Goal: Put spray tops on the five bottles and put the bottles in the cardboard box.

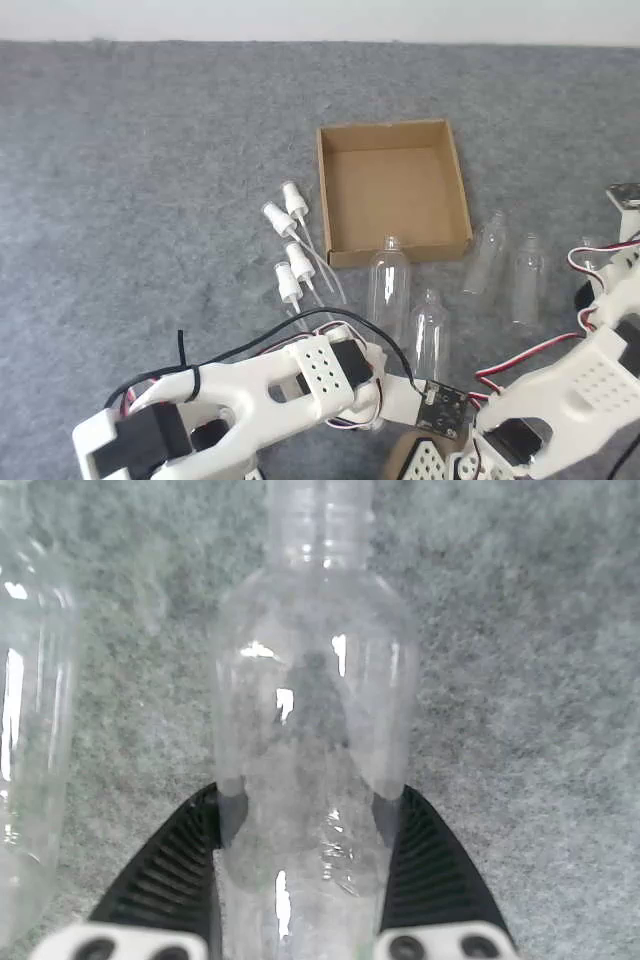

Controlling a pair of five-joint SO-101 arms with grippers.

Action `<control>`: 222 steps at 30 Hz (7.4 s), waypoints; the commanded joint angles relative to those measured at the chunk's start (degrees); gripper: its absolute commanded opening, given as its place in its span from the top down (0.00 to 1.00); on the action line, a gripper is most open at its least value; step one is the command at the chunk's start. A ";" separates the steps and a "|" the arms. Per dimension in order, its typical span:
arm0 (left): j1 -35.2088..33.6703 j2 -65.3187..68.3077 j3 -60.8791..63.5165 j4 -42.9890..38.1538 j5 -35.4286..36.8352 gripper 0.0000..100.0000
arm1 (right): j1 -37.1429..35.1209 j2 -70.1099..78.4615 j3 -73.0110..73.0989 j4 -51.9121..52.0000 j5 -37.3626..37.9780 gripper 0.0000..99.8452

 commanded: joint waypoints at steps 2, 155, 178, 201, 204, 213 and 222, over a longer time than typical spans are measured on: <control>0.00 -9.49 -2.15 7.30 -0.44 0.91 | 1.01 0.31 -1.05 0.13 0.62 0.99; -65.49 -36.57 15.52 -4.13 26.02 0.99 | -8.13 2.95 -17.32 13.32 3.52 0.89; -65.58 -37.01 -14.64 9.67 31.38 0.99 | -28.97 -35.03 -28.92 33.63 -15.74 0.99; -52.92 -36.48 -55.60 9.85 47.38 0.99 | -83.74 -76.79 32.97 -8.22 -41.49 0.99; -52.92 -36.48 -55.43 7.65 47.38 0.99 | -84.00 -76.35 34.73 -7.69 -41.85 0.99; -53.36 -36.57 -54.73 8.62 46.95 0.99 | -84.18 -75.56 35.60 -7.87 -41.67 0.99; -53.36 -36.66 -54.64 10.55 46.95 0.99 | -84.09 -75.65 35.60 -9.19 -41.49 0.99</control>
